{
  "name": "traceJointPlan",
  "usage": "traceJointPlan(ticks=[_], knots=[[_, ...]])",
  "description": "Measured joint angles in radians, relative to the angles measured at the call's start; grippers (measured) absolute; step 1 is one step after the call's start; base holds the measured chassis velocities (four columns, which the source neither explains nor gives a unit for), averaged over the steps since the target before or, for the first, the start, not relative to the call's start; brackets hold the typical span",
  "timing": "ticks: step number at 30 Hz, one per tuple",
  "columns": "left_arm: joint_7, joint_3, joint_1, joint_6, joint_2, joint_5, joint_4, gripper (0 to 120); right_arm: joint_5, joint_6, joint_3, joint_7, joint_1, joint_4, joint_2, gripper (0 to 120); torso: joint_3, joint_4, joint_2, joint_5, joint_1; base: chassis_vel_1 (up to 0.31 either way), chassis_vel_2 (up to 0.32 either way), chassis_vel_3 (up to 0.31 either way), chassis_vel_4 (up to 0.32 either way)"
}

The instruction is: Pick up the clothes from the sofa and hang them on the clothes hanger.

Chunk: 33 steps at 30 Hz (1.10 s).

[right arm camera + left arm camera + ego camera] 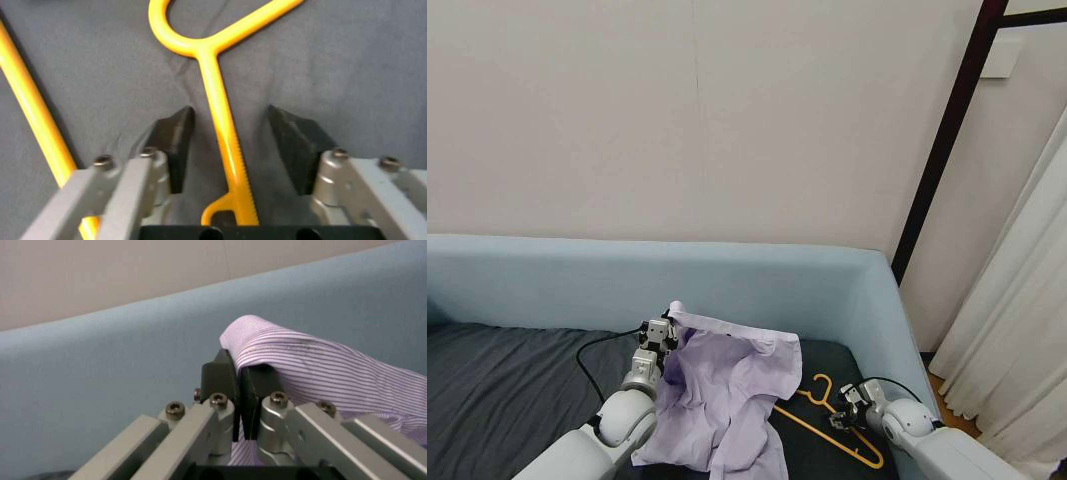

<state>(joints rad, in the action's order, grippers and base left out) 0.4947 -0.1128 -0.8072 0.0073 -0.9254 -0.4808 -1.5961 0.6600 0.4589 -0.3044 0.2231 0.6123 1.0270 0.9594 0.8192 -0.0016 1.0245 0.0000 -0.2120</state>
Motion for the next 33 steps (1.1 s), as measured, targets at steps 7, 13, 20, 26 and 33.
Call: traceJointPlan(ticks=[7,13,20,26,33], knots=[[0.000,-0.006,0.005,0.002,-0.003,-0.003,0.001,0,-0.002,-0.004,0.000,-0.007,0.013,0.010,-0.003,14,0.000,0.0000,0.000,-0.0001,0.000,0.000,0.000,0.000,0.000],[0.000,-0.004,-0.004,0.004,0.002,-0.004,-0.004,0,-0.002,-0.010,0.001,-0.020,0.021,0.019,-0.003,4,0.000,0.0000,0.000,-0.0001,0.000,0.000,0.000,0.000,0.000],[0.002,-0.003,-0.007,0.010,0.005,-0.012,-0.011,0,0.009,-0.019,0.007,-0.063,0.031,0.052,-0.017,4,0.000,0.0000,0.000,0.0002,0.000,0.000,0.000,0.000,0.000],[0.001,-0.005,-0.003,0.006,0.003,-0.017,-0.002,0,0.020,-0.071,0.029,-0.240,0.049,0.154,-0.046,4,0.000,-0.0001,0.000,0.0001,0.000,0.000,0.000,0.000,0.000],[-0.002,-0.014,0.010,0.005,-0.006,-0.021,0.010,0,-0.064,-0.160,0.087,-0.346,0.078,0.249,-0.084,4,0.000,-0.0001,0.000,0.0000,0.000,0.000,0.000,0.000,0.000]])
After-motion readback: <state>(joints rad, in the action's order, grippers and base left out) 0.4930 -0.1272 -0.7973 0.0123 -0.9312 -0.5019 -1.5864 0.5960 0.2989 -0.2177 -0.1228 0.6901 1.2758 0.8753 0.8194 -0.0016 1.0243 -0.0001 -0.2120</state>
